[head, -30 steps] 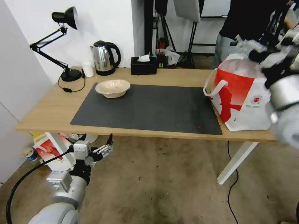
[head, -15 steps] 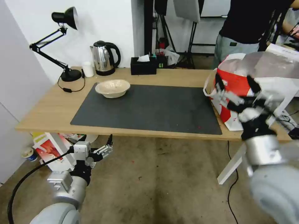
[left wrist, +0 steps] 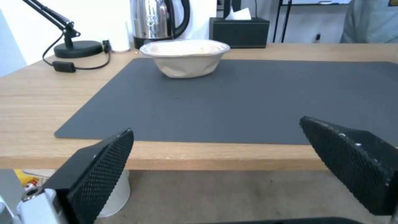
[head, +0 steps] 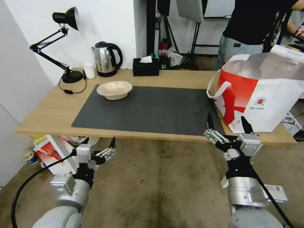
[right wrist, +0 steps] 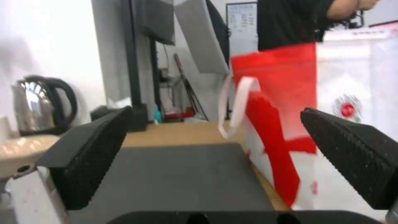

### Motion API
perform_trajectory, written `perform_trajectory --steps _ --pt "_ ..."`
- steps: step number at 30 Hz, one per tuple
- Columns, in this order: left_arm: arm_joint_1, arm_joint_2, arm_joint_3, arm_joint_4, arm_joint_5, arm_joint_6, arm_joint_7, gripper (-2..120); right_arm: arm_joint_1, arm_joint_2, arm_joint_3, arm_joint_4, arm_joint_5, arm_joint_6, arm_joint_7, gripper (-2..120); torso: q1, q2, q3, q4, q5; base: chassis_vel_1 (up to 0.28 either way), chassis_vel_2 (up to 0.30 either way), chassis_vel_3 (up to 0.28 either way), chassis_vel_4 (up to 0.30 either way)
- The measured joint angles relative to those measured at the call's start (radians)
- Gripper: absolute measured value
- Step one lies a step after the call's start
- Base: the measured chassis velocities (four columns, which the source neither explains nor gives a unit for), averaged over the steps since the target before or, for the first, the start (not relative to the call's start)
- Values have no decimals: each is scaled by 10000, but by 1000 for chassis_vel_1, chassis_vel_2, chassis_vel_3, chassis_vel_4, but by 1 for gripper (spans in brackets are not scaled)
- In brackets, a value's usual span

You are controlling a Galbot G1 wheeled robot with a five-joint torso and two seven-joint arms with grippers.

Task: Pick up the trash from the table and place it into the takeout bag.

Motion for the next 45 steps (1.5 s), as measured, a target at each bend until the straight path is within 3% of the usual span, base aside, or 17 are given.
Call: perform_trajectory --steps 7,25,45 --pt "-6 23 -8 -23 -26 12 -1 100 -465 85 -250 -92 -144 123 191 100 -1 1 0 -1 1 0 0 0 0" --pt "-38 105 -71 12 -98 12 -11 100 -1474 -654 -791 -126 -397 291 68 100 0 0 0 -1 1 0 0 0 0" --pt "-136 150 -60 146 -141 3 -14 100 -1310 -868 -822 -497 -356 415 11 100 0 0 0 -1 0 0 0 0 0"
